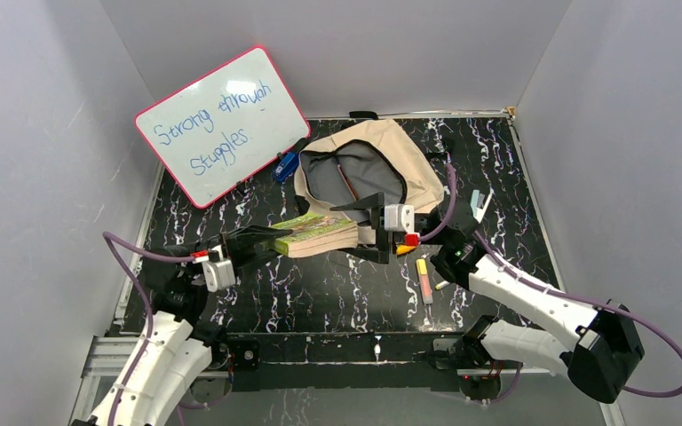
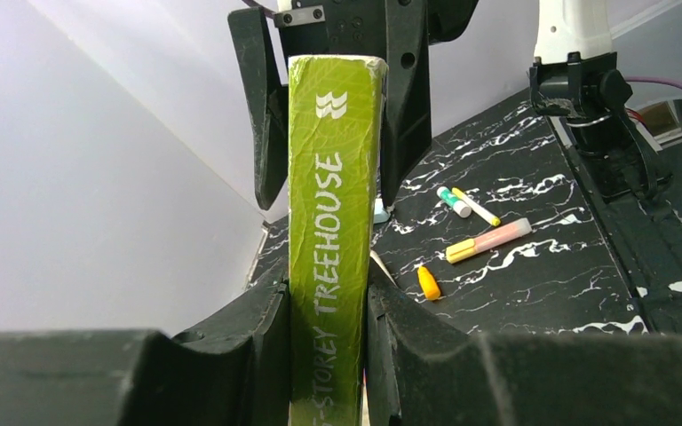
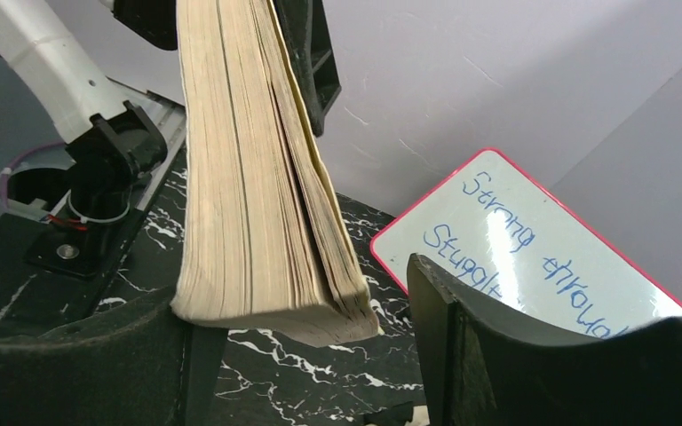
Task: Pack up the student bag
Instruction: Pick up the book from the center of the board.
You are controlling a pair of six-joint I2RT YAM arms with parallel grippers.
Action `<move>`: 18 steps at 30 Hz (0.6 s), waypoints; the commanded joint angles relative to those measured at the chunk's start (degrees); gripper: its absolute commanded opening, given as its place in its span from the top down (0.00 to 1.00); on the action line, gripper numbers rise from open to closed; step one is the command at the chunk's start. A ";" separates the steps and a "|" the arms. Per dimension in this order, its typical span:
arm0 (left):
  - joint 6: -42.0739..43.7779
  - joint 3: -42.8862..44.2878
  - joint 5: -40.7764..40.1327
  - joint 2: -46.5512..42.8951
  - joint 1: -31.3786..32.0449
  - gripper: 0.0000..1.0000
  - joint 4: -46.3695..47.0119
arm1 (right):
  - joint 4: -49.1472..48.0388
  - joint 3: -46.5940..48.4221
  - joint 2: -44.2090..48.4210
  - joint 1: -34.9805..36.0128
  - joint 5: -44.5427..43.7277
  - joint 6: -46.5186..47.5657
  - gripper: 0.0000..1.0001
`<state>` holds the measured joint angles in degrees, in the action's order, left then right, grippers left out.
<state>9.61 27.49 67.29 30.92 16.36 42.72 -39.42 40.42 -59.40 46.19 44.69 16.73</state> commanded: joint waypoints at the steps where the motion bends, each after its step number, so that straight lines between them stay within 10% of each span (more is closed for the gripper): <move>1: 1.84 3.81 0.87 1.97 0.29 1.00 5.01 | -6.79 2.75 -0.69 0.04 1.91 -4.33 0.26; 8: 3.77 3.25 -1.08 1.52 0.29 1.00 2.85 | -1.22 4.14 1.04 0.04 -0.52 -0.95 0.17; 14: 25.23 13.89 -0.19 5.35 0.32 1.00 -31.19 | 17.58 9.72 3.09 0.03 -1.57 10.50 0.10; 18: 30.80 14.89 -2.81 5.49 0.22 1.00 -35.40 | 23.07 12.91 1.72 -0.03 0.39 12.21 0.08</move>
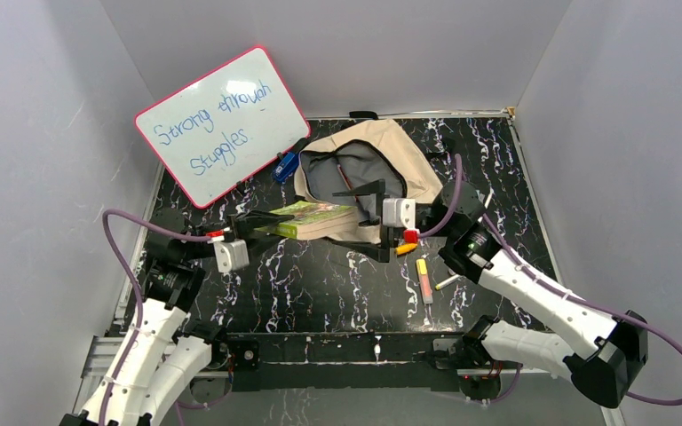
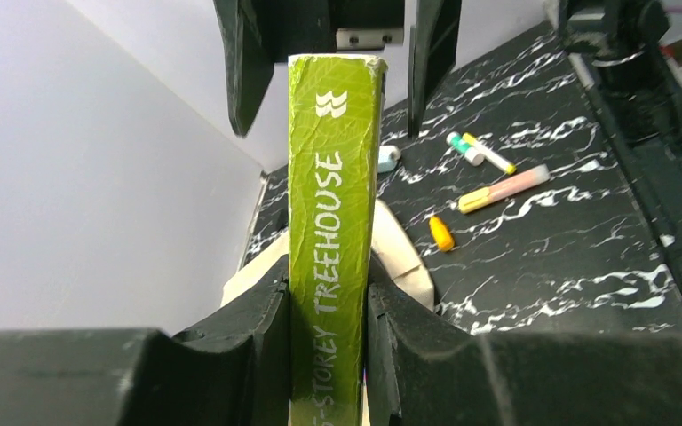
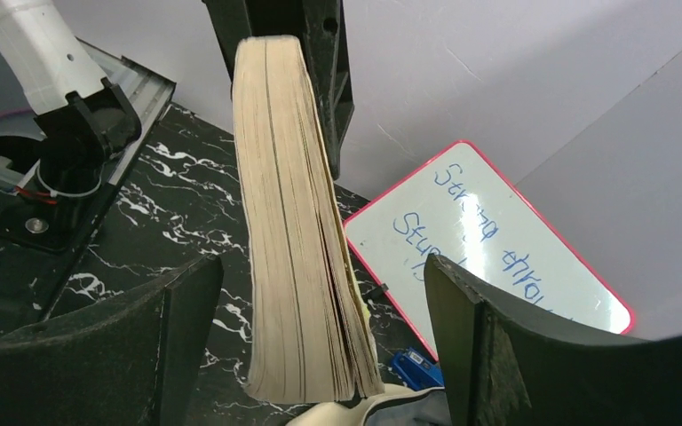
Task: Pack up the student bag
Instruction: Pick up the book from the center of the board.
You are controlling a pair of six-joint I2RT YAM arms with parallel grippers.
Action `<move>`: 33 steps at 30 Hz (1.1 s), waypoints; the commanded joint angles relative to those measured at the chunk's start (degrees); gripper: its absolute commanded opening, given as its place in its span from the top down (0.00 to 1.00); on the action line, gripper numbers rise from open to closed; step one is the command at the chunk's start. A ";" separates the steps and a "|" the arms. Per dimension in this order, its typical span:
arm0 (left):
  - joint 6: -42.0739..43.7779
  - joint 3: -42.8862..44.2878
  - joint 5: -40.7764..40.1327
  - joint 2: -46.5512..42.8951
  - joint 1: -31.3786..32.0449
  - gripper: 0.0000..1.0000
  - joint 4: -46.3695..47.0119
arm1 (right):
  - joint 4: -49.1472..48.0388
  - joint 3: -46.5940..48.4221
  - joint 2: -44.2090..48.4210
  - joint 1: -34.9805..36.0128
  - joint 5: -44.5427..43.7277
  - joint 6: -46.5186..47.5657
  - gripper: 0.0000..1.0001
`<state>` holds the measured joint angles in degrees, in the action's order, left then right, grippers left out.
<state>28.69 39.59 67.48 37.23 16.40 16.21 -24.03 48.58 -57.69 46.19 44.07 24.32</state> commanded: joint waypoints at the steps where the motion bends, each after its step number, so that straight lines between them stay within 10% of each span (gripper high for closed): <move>1: 12.28 2.57 -3.66 -1.05 0.22 1.00 -8.83 | 7.76 5.10 -0.54 0.03 1.65 4.16 0.08; 19: 13.60 3.41 -3.44 2.81 0.25 1.00 -11.11 | 10.42 12.35 -12.02 2.23 2.29 10.27 0.37; 25: 13.40 3.39 -3.55 3.60 0.20 0.98 -11.20 | 13.67 13.96 -14.08 2.64 1.44 14.25 0.68; 29: 12.94 2.97 -3.84 3.32 0.20 0.81 -11.20 | 13.45 13.09 -14.05 2.64 -0.79 15.22 1.00; 33: 11.86 2.79 -4.40 2.76 0.16 0.56 -11.03 | 10.38 10.65 -11.92 2.65 -5.65 15.36 1.00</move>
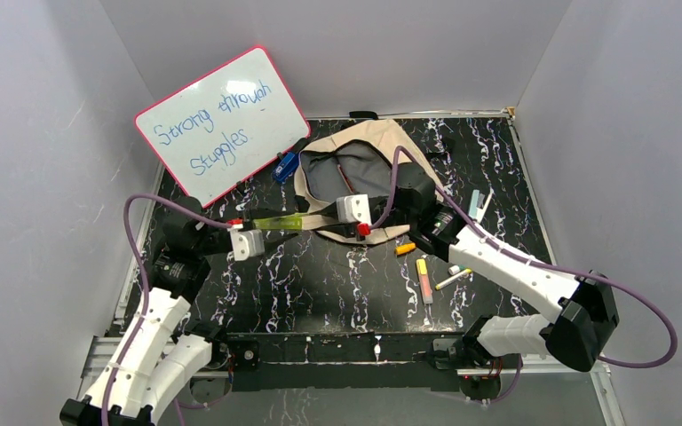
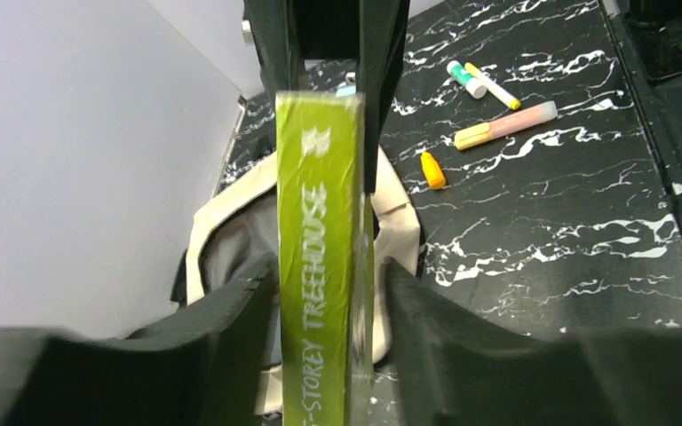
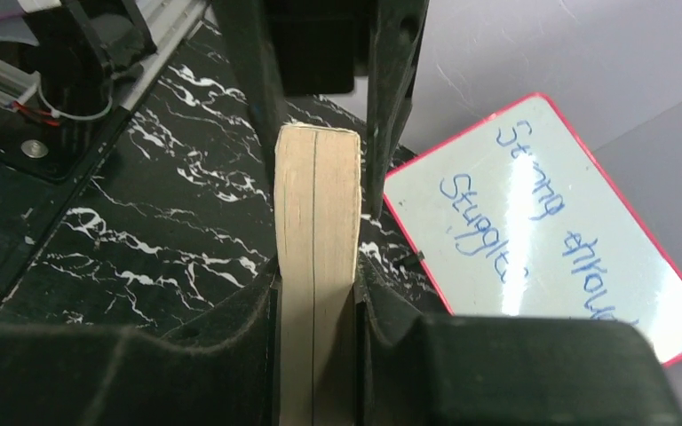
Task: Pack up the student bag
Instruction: Pick up the book from the center of the board.
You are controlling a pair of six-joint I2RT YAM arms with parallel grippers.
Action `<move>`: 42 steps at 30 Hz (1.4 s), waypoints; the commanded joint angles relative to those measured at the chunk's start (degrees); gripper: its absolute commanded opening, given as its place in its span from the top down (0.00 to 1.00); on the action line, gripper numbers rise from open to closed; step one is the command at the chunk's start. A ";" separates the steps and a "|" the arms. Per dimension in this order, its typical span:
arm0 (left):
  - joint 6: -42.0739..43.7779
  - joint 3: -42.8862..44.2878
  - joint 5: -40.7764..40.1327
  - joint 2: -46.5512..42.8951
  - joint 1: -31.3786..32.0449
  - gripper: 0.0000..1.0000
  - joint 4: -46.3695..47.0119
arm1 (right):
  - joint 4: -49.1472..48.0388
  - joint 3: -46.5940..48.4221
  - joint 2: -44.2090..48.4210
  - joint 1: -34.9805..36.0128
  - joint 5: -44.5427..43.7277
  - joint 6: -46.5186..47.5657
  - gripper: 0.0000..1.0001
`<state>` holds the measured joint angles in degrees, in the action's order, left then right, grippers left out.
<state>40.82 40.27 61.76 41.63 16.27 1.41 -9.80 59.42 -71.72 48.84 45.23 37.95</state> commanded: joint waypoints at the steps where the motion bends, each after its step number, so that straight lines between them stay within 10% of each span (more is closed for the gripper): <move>1: -0.85 2.03 1.16 -1.78 0.34 0.37 4.04 | -3.97 -0.81 2.94 -0.09 -7.95 2.07 1.00; 14: -22.43 -4.09 -4.33 -8.12 0.42 0.22 33.86 | -17.85 -11.06 21.96 -7.18 0.66 -9.57 1.00; 42: -31.97 -2.54 4.50 -7.84 0.42 0.25 44.29 | -37.24 -9.18 30.33 -7.44 12.38 -24.74 1.00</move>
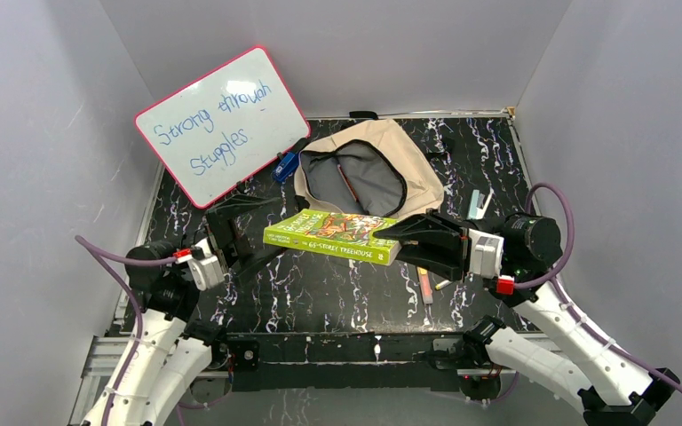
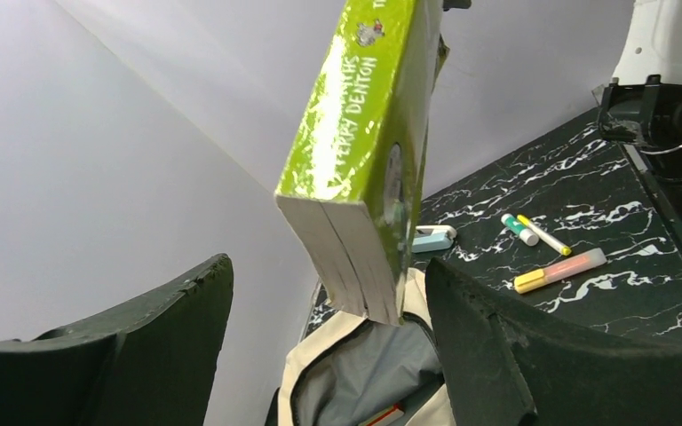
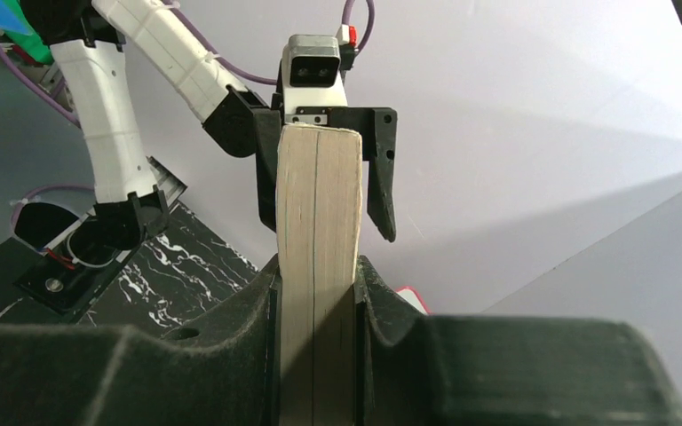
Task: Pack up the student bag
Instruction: Pick up the book from the center of the board.
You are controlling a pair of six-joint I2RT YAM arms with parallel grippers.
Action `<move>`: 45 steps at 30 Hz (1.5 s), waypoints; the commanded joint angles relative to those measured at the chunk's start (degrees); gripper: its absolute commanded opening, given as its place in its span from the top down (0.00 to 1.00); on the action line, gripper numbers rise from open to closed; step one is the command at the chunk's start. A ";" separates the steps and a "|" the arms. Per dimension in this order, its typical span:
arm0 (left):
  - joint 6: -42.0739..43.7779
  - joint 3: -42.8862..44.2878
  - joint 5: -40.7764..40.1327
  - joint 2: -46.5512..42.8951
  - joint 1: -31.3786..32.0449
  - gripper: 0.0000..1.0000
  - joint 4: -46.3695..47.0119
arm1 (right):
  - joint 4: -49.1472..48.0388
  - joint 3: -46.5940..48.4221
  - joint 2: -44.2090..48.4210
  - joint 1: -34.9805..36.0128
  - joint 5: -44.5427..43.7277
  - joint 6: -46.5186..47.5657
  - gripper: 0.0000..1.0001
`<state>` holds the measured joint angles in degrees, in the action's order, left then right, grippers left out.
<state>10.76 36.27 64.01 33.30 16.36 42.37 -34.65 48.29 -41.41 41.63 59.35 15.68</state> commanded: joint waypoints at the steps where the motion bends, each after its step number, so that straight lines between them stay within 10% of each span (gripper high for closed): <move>1: -2.15 1.34 2.48 0.66 0.33 0.25 3.33 | -13.17 1.56 -0.01 -0.16 -2.25 -2.58 1.00; 11: -11.04 1.00 -13.78 0.23 0.26 0.27 -12.28 | 1.48 1.85 7.75 -0.17 -18.79 12.30 1.00; 20: -44.17 4.44 -42.06 3.07 0.26 0.29 -30.00 | 15.25 0.95 9.71 -0.19 -16.77 32.21 1.00; 28: -61.74 18.52 -40.31 14.53 0.17 0.29 -45.33 | 27.00 5.17 5.98 -0.16 -12.36 48.85 1.00; 35: -76.44 20.19 -36.75 16.87 0.16 0.26 -40.08 | 42.88 10.95 3.00 -0.22 -1.11 59.29 1.00; 45: -85.84 17.67 -28.34 20.82 0.09 0.26 -30.17 | 31.51 10.27 -3.65 -0.19 -5.99 64.95 1.00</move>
<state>-71.92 53.78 32.60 55.00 16.36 8.03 4.21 54.57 -42.37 41.47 54.04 70.39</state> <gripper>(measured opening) 0.741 0.329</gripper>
